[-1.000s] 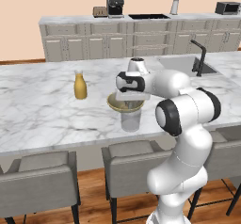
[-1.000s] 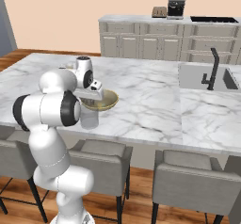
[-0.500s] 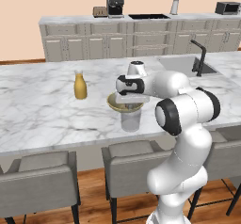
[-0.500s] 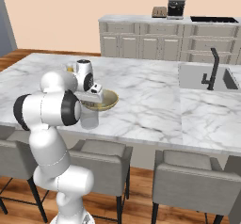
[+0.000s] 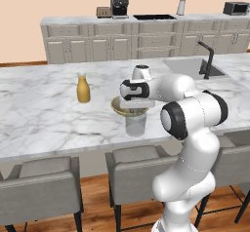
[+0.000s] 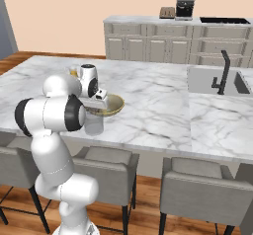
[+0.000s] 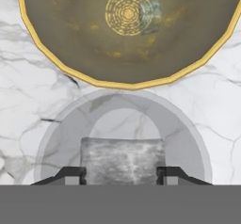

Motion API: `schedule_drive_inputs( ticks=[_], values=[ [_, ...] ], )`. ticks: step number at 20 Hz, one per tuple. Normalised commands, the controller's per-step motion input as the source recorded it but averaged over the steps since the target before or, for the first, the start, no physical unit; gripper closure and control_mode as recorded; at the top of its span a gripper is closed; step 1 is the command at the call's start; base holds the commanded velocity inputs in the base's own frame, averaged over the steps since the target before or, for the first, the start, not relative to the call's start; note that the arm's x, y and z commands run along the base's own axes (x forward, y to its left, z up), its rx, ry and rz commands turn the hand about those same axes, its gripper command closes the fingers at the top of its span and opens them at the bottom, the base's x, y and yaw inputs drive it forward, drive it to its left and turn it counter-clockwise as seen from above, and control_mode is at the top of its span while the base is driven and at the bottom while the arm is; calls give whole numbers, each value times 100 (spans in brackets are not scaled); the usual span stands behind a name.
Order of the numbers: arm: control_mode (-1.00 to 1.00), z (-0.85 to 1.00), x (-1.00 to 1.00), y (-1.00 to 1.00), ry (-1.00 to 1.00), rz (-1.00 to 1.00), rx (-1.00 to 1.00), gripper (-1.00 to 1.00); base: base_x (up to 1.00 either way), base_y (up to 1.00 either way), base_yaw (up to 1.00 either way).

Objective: There are two ice cubes in the ice bowl. Place both ice cubes in the glass cup.

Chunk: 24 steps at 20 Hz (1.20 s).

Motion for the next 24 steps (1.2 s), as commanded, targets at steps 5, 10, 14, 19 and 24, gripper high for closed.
schedule_drive_inputs(
  ticks=[5, 10, 14, 19, 24],
  values=[
    [-100, 0, 0, 0, 0, 0, 0, -100, 0, 0, 0],
    [-100, 29, 0, 0, 0, 0, 0, -100, 0, 0, 0],
    [-100, 44, 0, -4, 0, 0, 1, -100, 0, 0, 0],
    [-100, 0, 29, -33, 0, 0, 0, -100, 0, 0, 0],
    [-100, 0, 10, -3, 1, 0, 0, -100, 0, 0, 0]
  ],
)
